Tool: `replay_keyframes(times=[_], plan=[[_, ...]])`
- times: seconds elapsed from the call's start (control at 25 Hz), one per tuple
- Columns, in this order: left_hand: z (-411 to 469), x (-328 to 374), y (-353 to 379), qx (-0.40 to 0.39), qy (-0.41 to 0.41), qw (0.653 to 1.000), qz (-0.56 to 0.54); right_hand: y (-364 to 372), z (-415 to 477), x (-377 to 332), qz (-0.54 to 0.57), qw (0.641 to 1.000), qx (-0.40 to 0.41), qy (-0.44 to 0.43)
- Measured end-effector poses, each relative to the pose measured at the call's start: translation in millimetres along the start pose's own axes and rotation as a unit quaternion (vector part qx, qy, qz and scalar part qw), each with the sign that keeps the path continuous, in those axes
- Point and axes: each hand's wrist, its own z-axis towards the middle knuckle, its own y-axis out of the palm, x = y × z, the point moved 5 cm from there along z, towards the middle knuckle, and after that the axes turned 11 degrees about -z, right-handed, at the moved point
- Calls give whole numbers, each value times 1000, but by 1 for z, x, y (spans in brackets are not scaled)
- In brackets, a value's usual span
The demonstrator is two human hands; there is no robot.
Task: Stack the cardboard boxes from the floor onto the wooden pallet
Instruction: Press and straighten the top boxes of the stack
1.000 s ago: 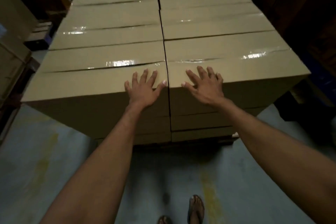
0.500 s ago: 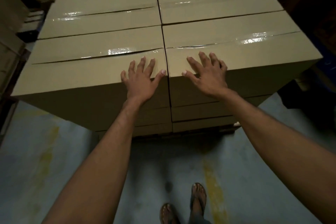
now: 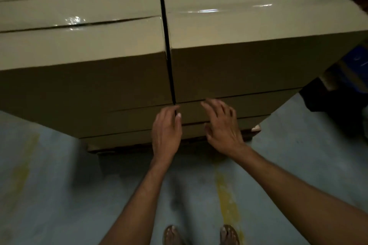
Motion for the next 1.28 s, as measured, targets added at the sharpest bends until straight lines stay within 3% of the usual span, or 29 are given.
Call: replay_keyframes(times=[0.08, 0.24, 0.4, 0.52, 0.6, 0.84, 1.08, 1.28], plan=[[-6, -35, 24, 21, -121, 990, -62, 37, 2, 6, 17, 999, -35, -9], [-5, -102, 91, 36, -199, 971, -124, 106, 23, 15, 32, 998, 36, -39], [-3, -154, 142, 106, -150, 964, -191, 148, 36, 8, -4, 977, 207, -56], [-11, -194, 170, 151, -145, 950, -233, 187, 29, 18, 29, 964, 266, 7], [-20, -212, 180, 169, -130, 947, -241, 224, 15, 23, 60, 961, 266, 44], [-28, -245, 208, 193, -74, 927, -312, 287, 14, 29, 89, 959, 269, 21], [-20, -258, 234, 197, -32, 930, -308, 282, 14, 17, 27, 964, 264, -35], [-18, -253, 224, 221, -72, 911, -340, 222, 31, 6, 0, 953, 290, -91]])
